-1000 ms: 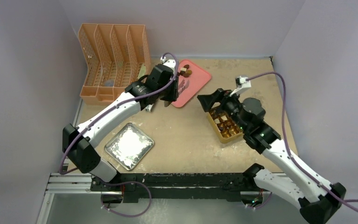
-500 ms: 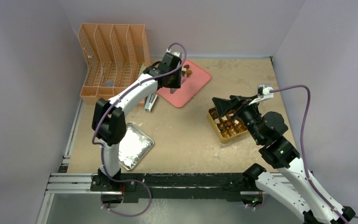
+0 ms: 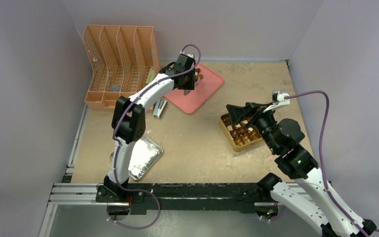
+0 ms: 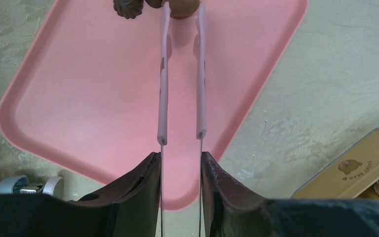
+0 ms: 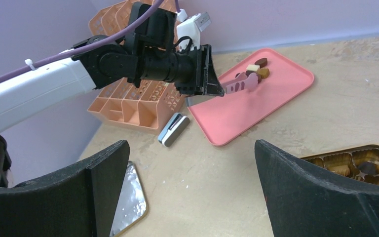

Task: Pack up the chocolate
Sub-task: Pick up the fake chocolate from the plate.

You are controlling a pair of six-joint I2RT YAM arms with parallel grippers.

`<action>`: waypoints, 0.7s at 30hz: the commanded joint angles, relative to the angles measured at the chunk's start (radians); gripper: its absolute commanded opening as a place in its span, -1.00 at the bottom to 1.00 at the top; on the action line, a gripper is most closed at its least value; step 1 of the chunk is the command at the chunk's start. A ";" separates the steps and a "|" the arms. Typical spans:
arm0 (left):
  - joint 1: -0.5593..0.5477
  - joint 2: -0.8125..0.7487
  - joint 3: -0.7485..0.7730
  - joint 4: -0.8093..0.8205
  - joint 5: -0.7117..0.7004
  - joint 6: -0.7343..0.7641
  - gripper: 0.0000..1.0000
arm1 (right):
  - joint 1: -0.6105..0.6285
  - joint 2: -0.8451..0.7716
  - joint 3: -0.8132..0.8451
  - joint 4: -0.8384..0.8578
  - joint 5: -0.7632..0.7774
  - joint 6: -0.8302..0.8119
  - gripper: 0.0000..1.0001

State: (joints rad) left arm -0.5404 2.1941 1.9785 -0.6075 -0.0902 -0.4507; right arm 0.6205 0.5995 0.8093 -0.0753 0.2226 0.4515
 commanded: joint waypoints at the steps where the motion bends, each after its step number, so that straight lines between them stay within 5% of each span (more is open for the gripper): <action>1: 0.017 0.033 0.087 0.033 0.013 0.013 -0.34 | -0.002 -0.011 0.001 0.031 0.025 -0.019 0.98; 17: 0.034 0.114 0.151 0.052 0.011 -0.003 -0.27 | -0.002 -0.021 -0.009 0.039 0.025 -0.019 0.98; 21: 0.034 0.106 0.148 0.047 0.029 -0.005 -0.40 | -0.002 -0.023 -0.009 0.034 0.027 -0.022 0.97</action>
State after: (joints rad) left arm -0.5144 2.3104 2.0747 -0.6010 -0.0830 -0.4526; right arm 0.6205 0.5823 0.7963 -0.0772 0.2268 0.4507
